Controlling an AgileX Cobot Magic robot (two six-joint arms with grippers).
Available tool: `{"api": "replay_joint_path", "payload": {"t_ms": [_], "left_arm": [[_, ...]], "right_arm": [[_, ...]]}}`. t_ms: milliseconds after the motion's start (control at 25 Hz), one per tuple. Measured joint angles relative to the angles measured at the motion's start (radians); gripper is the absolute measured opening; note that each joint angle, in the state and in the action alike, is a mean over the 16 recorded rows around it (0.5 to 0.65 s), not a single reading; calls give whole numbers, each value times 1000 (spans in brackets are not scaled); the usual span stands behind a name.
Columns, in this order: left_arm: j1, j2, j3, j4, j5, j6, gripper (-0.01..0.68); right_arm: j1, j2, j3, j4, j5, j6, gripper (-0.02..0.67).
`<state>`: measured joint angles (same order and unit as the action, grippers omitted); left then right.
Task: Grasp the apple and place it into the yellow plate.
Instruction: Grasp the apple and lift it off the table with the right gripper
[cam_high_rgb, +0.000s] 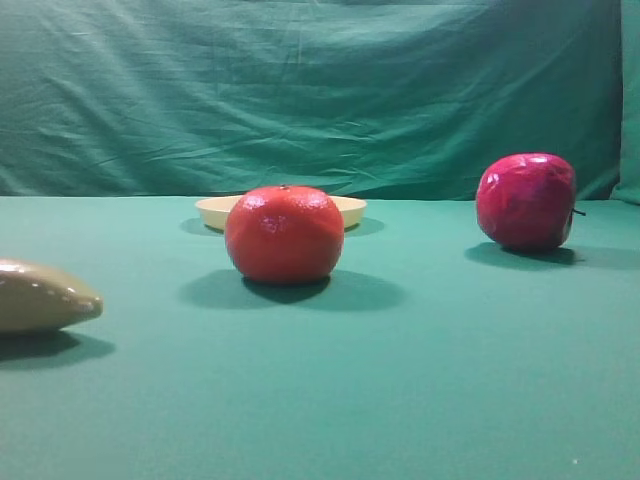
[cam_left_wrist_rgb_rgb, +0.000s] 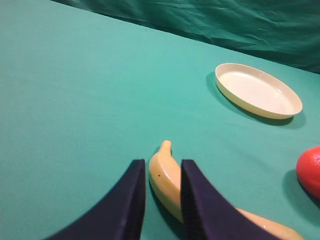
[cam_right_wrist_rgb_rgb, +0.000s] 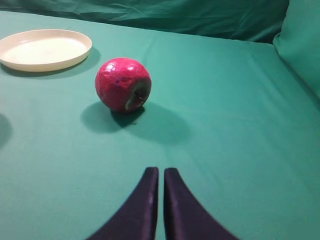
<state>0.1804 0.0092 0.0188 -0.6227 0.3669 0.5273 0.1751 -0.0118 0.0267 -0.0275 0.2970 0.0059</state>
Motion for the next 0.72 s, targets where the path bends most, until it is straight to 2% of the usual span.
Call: {"api": "replay_joint_path", "payload": {"t_ms": [440,720], "left_arm": [[0,0,0,0,0,0,157],[0,0,0,0,0,0,157]], "right_arm": [[0,8,2,38,-196,85,0],[0,121,-56,68,-215,136,0]]}}
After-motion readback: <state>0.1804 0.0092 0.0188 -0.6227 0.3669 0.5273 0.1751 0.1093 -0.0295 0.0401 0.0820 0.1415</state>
